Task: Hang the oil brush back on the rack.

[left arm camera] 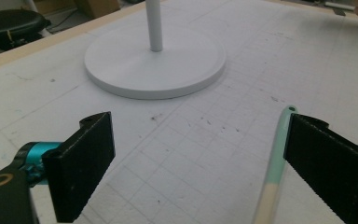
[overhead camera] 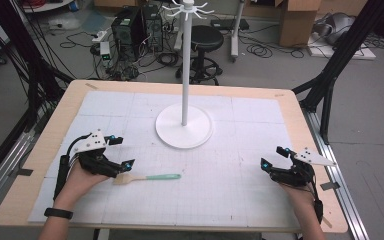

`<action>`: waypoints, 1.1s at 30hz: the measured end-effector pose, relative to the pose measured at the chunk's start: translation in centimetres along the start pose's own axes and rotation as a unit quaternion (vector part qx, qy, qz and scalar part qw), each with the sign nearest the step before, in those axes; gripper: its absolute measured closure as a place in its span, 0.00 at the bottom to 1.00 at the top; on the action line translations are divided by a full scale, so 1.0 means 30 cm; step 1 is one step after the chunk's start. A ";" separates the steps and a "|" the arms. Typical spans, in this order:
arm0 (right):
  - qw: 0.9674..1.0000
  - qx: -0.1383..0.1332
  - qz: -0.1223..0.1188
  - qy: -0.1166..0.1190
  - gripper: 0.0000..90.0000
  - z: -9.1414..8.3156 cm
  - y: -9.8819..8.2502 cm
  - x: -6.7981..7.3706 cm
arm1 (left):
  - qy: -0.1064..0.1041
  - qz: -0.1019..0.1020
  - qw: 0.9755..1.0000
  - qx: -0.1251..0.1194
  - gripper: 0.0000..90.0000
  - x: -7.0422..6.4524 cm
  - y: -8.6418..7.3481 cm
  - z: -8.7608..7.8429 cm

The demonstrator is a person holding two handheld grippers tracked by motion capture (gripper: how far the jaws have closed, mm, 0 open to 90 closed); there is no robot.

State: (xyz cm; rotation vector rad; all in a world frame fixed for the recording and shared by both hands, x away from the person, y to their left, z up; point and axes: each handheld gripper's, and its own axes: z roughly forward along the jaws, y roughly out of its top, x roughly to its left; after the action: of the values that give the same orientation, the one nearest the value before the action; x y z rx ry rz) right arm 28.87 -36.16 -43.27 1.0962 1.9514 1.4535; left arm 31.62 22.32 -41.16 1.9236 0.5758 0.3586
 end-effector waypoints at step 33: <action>1.000 0.002 -0.003 0.002 0.18 0.003 0.000 0.003 | -0.118 0.066 0.981 0.136 0.50 -0.092 -0.040 0.148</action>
State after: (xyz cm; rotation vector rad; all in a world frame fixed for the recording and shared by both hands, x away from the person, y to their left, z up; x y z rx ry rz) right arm 28.89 -36.02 -43.29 1.0890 1.9585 1.4509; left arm 31.23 17.80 -44.04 2.2361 0.3533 0.1352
